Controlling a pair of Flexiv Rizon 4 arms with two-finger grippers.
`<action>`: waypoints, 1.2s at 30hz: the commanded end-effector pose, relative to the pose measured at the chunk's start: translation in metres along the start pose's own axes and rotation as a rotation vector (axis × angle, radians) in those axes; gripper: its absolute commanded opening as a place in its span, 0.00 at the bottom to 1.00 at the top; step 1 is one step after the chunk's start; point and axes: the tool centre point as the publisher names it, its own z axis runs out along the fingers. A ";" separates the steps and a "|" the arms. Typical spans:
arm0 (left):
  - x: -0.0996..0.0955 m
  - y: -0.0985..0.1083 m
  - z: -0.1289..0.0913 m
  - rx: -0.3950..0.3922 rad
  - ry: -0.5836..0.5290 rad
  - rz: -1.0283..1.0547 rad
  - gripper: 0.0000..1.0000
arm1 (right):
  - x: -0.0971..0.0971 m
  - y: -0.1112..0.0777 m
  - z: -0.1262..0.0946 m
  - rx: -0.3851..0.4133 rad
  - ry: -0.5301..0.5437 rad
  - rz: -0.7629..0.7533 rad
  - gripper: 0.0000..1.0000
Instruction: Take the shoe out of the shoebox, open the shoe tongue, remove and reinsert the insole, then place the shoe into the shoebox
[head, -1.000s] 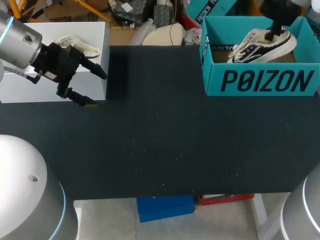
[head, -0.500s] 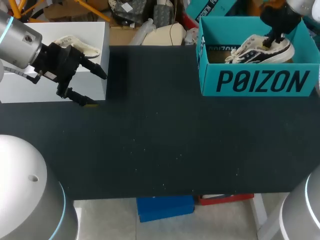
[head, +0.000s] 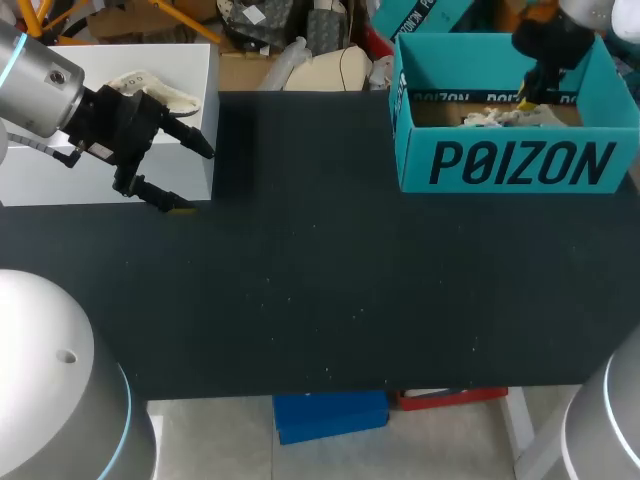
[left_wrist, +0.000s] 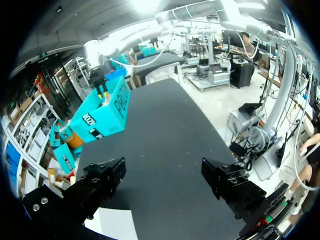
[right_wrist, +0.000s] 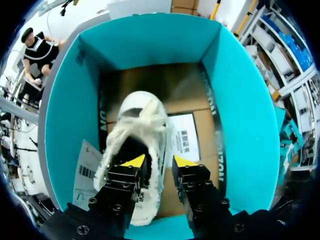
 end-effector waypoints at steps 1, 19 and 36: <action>0.001 0.000 0.000 -0.005 0.000 -0.001 1.00 | -0.003 0.004 -0.007 0.032 0.011 0.002 1.00; 0.001 0.000 0.000 -0.005 0.000 -0.001 1.00 | 0.023 0.061 -0.104 0.221 -0.161 0.034 1.00; 0.001 0.000 0.000 -0.005 0.000 -0.001 1.00 | 0.158 0.201 -0.116 0.201 -0.179 -0.013 1.00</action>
